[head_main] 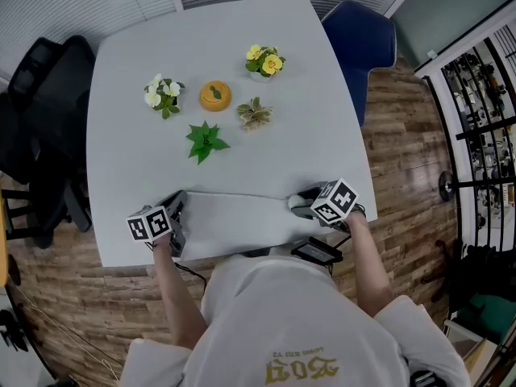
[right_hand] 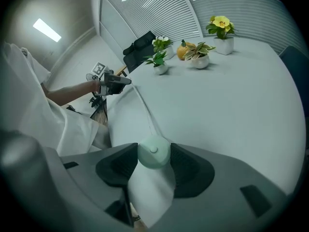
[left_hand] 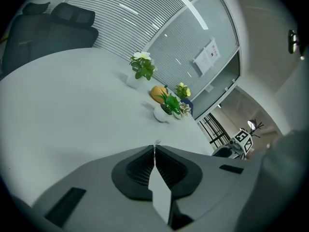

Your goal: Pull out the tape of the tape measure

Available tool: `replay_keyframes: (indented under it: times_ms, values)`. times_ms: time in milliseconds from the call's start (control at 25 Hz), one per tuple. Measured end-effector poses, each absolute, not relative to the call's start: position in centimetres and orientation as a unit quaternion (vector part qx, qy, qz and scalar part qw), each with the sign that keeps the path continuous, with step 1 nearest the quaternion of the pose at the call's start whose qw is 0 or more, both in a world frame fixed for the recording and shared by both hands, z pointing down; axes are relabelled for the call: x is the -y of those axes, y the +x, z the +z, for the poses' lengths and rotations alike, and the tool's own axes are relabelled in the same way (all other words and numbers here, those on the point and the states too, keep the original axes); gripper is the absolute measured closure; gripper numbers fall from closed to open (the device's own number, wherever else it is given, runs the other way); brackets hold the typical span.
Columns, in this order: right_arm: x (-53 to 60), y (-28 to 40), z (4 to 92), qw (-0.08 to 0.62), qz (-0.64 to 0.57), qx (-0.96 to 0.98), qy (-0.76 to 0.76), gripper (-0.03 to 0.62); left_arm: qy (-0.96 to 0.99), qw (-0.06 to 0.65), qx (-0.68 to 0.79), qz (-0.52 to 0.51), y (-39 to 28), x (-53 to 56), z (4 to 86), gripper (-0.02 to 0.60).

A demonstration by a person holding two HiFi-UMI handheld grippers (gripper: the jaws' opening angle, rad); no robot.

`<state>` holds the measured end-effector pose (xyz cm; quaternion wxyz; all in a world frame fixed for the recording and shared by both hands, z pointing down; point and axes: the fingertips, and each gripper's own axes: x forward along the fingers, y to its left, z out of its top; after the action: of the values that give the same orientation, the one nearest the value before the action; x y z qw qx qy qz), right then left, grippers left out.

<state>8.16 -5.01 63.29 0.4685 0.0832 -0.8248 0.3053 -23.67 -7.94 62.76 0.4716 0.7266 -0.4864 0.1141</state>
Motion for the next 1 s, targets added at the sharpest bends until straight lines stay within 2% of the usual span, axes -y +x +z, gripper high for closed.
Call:
replay_keyframes:
  times_ms: [600,1000]
  values:
    - [7.6,7.8,64.9,0.507,0.223,0.826,0.107,0.367,0.716,0.48,0.488,0.14,-23.6,8.8,64.4,0.571]
    - [8.0,7.6,65.5,0.507,0.175,0.836,0.116,0.366,0.704,0.474,0.504,0.16,-24.2,8.9,65.3,0.571]
